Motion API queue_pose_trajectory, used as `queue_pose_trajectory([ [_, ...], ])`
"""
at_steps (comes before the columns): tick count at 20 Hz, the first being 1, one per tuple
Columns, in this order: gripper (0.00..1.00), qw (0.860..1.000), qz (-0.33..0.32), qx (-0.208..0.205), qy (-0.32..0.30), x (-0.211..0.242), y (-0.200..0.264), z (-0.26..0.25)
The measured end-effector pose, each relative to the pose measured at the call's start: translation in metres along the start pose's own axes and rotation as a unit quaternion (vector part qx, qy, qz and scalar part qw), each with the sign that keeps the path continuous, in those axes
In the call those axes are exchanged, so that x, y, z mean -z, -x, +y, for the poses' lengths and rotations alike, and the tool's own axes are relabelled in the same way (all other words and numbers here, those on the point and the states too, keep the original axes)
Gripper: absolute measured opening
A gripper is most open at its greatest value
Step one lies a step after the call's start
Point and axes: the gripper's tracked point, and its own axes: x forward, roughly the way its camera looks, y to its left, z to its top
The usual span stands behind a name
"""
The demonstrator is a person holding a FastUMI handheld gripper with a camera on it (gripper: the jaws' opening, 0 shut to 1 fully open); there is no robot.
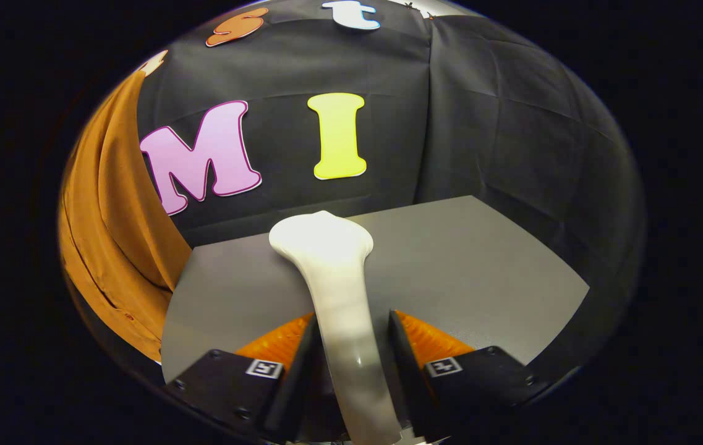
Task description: Iron the clothes twice with a garment steamer, once on the left side and once on the right side.
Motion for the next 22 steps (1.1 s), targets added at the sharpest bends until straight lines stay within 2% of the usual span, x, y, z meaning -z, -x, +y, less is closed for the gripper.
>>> queue_pose_trajectory([
  [1,0.51,1.0,0.0,-0.002,-0.002,-0.001,-0.001,-0.001],
  [5,0.4,0.999,-0.014,-0.001,-0.029,-0.009,0.008,-0.012],
  [11,0.39,0.997,-0.071,-0.001,-0.04,-0.026,0.054,-0.013],
  [15,0.39,0.994,-0.095,0.015,-0.048,-0.026,0.089,-0.008],
  [22,0.39,0.984,-0.169,0.018,-0.048,-0.044,0.162,0.066],
])
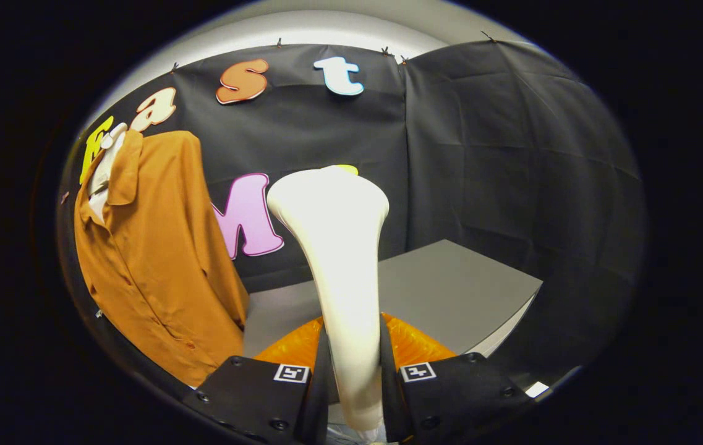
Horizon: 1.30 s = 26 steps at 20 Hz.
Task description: Iron the clothes twice with a garment steamer, once on the left side and once on the right side.
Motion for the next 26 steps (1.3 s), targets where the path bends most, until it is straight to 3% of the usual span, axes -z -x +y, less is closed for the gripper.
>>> queue_pose_trajectory([
  [8,0.39,0.998,-0.022,-0.053,0.03,0.003,0.025,0.142],
  [12,0.39,0.997,-0.017,-0.068,0.043,0.012,0.026,0.185],
  [19,0.39,0.995,0.01,-0.077,0.065,0.034,0.015,0.227],
  [26,0.39,0.992,0.076,-0.062,0.08,0.092,0.001,0.221],
])
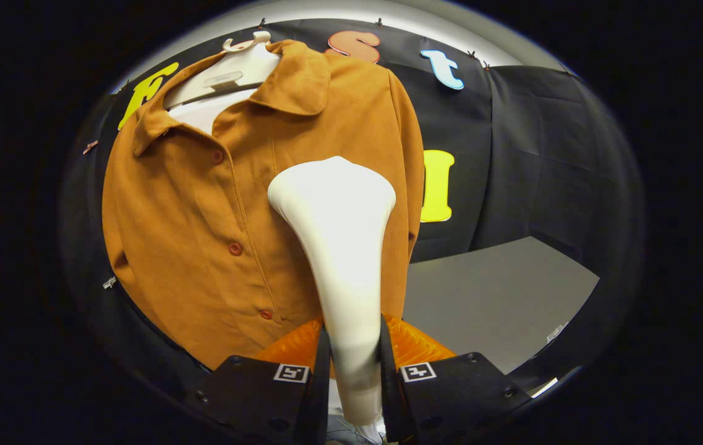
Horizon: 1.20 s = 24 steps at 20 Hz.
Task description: Iron the clothes twice with a garment steamer, once on the left side and once on the right side.
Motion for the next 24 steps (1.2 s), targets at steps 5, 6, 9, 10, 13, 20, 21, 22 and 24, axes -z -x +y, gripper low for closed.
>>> queue_pose_trajectory([
  [5,0.39,0.999,0.053,0.011,0.001,0.045,-0.014,-0.004],
  [6,0.39,0.998,0.065,0.013,0.001,0.055,-0.017,-0.005],
  [9,0.39,0.995,0.097,0.018,0.0,0.083,-0.024,-0.01],
  [10,0.39,0.994,0.105,0.02,0.0,0.09,-0.025,-0.011],
  [13,0.39,0.991,0.131,0.027,0.0,0.112,-0.03,-0.018],
  [20,0.39,0.984,0.176,0.031,-0.004,0.149,-0.033,-0.028],
  [21,0.39,0.983,0.18,0.031,-0.006,0.152,-0.032,-0.029],
  [22,0.39,0.983,0.18,0.031,-0.009,0.153,-0.03,-0.03],
  [24,0.39,0.985,0.168,0.03,-0.013,0.145,-0.022,-0.029],
])
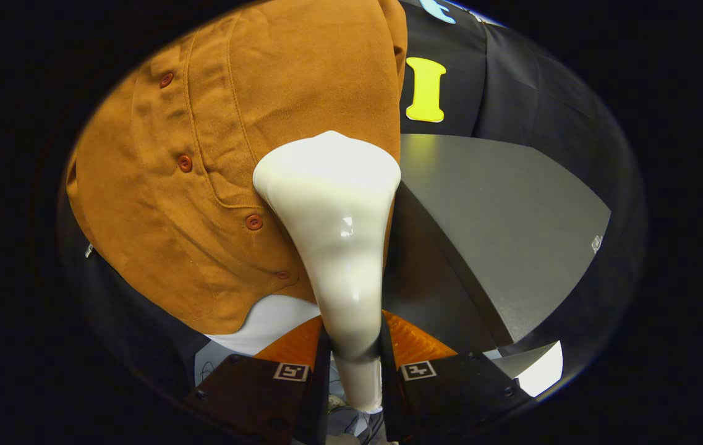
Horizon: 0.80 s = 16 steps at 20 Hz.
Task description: Iron the clothes twice with a garment steamer, once on the left side and once on the right side.
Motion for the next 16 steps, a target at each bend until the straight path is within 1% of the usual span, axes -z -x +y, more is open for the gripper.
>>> queue_pose_trajectory([
  [3,0.39,0.999,-0.05,0.001,-0.003,-0.029,0.029,-0.002],
  [7,0.39,0.993,-0.119,-0.007,0.006,-0.073,0.069,0.01],
  [10,0.39,0.986,-0.163,-0.022,0.02,-0.099,0.097,0.031],
  [13,0.39,0.978,-0.202,-0.039,0.04,-0.116,0.119,0.06],
  [16,0.39,0.97,-0.225,-0.071,0.056,-0.125,0.135,0.095],
])
